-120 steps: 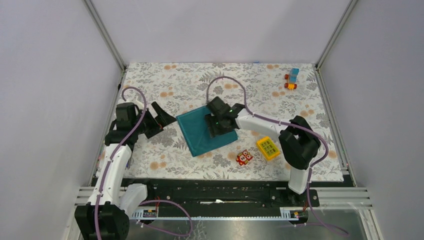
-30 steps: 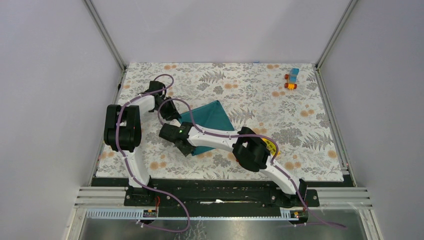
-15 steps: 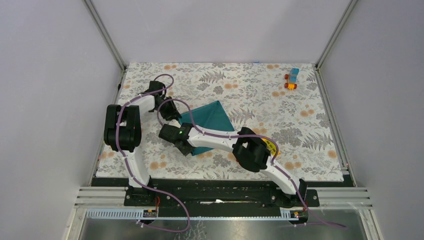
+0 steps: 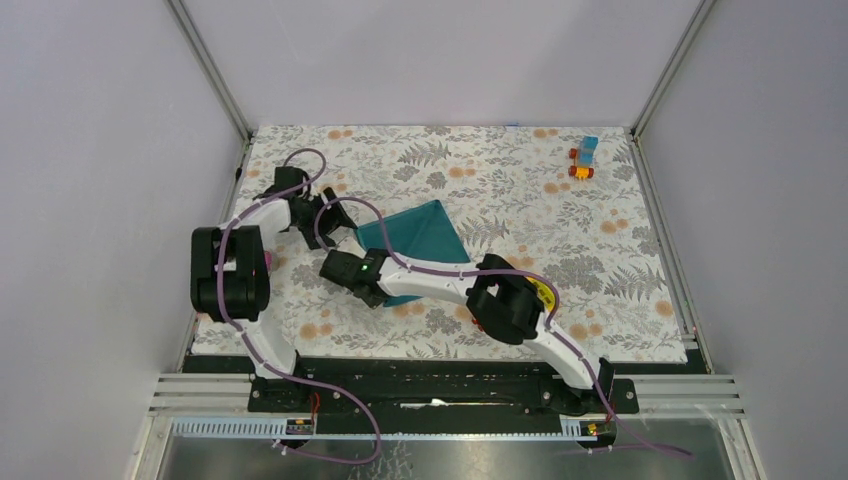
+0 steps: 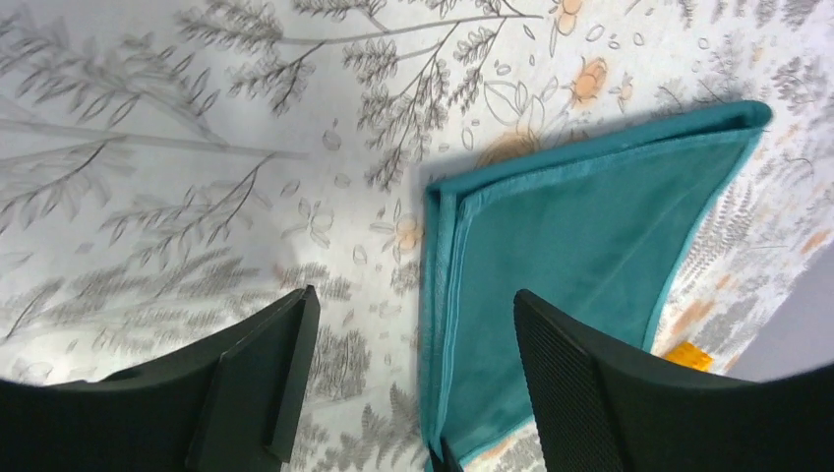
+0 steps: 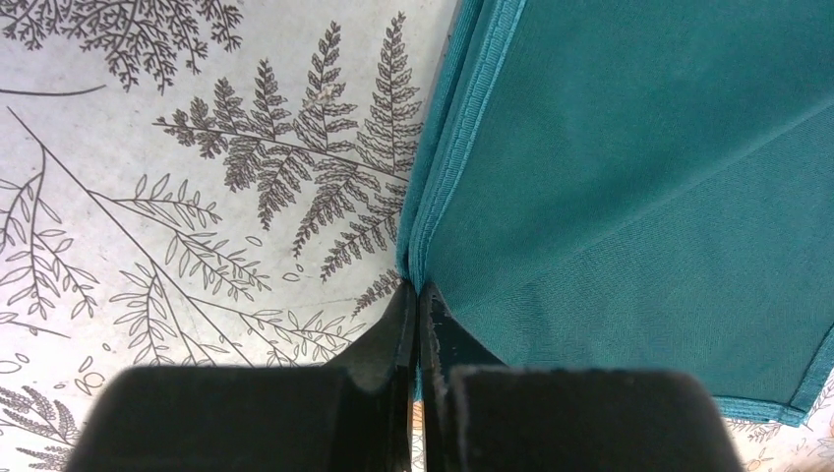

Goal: Fold the napkin into a case and place the utensils inside
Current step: Pick up the upper triangle-folded napkin from the center of the board.

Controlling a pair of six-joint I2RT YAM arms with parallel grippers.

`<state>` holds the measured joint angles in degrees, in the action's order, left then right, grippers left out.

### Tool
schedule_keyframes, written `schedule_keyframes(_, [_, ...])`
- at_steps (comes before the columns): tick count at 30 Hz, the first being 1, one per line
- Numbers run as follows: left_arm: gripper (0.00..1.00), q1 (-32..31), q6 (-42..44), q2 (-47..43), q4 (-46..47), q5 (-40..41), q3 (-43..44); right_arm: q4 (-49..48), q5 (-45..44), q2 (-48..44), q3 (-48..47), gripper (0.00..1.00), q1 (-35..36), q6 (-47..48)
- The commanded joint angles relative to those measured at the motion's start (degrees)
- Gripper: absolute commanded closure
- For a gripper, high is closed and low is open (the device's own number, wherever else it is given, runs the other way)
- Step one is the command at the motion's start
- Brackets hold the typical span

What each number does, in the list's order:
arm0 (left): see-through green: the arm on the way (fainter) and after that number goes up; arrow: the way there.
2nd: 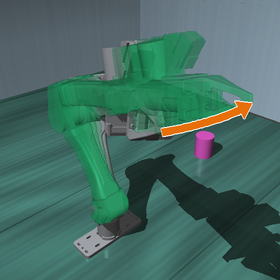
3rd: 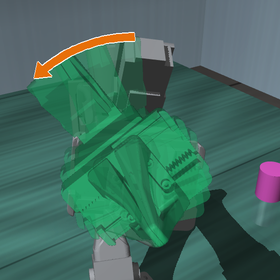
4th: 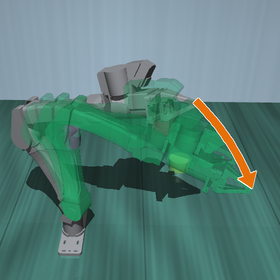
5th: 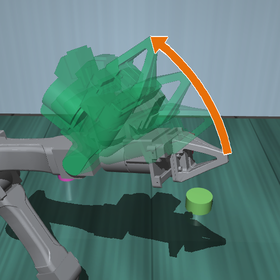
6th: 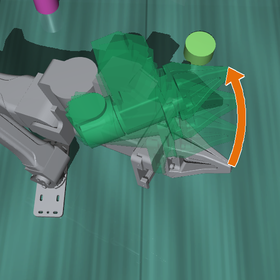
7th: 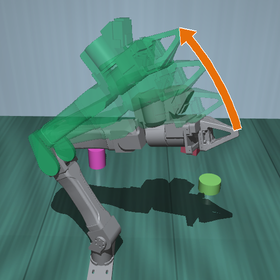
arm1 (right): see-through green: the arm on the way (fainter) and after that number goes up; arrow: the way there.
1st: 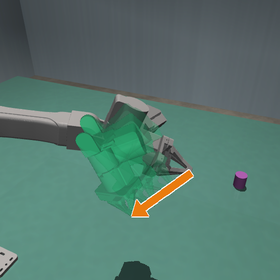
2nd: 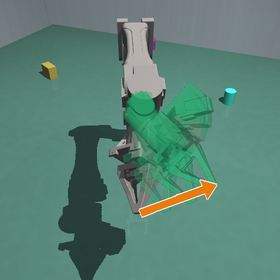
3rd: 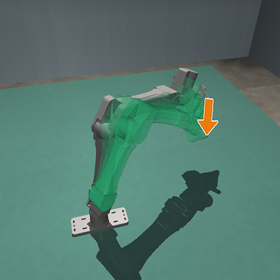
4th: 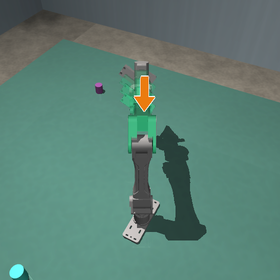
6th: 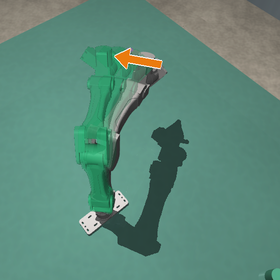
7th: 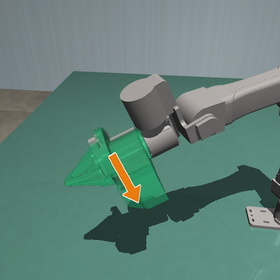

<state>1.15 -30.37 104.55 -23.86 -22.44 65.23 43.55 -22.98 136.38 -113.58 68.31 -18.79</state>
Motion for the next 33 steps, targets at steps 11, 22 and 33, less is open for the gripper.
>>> schedule_keyframes(11, [0.15,1.4,-17.7,-20.4,16.7,-20.0,-26.1,-12.3,9.7,-14.2,12.7,1.00,-4.3,1.4])
schedule_keyframes(22, [0.25,-0.4,-26.2,-16.9,32.1,-23.1,-34.9,-14.5,10.4,-16.8,14.9,1.00,-5.0,0.7])
schedule_keyframes(33, [0.49,-0.1,-28.7,-7.0,42.0,-19.1,-32.4,-15.2,11.0,-17.9,16.2,1.00,-5.0,0.2])
